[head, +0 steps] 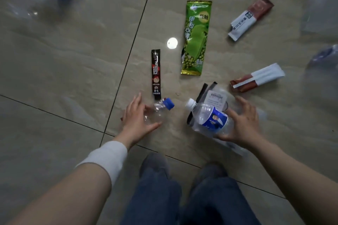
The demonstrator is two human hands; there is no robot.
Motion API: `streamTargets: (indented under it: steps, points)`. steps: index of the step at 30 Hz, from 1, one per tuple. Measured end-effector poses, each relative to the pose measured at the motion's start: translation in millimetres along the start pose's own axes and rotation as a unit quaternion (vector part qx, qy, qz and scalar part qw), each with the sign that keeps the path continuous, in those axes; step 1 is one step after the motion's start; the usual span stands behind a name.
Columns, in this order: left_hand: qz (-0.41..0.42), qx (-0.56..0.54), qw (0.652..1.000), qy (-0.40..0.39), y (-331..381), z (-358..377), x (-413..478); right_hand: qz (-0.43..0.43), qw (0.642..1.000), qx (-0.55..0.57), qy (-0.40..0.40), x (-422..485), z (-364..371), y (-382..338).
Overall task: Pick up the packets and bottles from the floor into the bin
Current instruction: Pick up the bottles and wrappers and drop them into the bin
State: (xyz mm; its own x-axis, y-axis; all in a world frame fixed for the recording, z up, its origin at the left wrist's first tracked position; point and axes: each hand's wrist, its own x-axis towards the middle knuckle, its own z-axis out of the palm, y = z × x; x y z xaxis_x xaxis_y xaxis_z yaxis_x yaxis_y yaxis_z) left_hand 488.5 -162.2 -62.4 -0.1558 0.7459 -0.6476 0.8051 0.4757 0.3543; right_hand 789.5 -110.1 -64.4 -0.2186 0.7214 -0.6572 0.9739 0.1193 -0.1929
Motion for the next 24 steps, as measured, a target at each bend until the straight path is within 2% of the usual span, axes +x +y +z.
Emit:
streamTargets:
  steps: [4, 9, 12, 15, 17, 24]
  points:
    - [-0.024, 0.048, 0.997, 0.055, 5, 20, -10, -0.009, 0.999, 0.013, 0.042, -8, 6, -2]
    - [-0.018, 0.059, 0.996, 0.067, 19, 22, -24, -0.016, 0.998, 0.034, 0.040, -16, -6, 0]
    - [-0.048, -0.077, 0.992, 0.087, 39, -2, -23, -0.003, 0.996, 0.076, 0.046, -33, -22, 6]
    - [-0.095, -0.239, 0.965, 0.052, 55, -31, -3, 0.055, 0.989, 0.136, 0.016, -48, -43, 15]
    - [-0.125, -0.273, 0.953, 0.041, 62, -46, 19, 0.063, 0.987, 0.147, 0.004, -51, -52, 25]
    - [-0.159, -0.182, 0.969, 0.054, 88, -42, 82, -0.001, 0.990, 0.123, 0.074, -33, -77, 45]
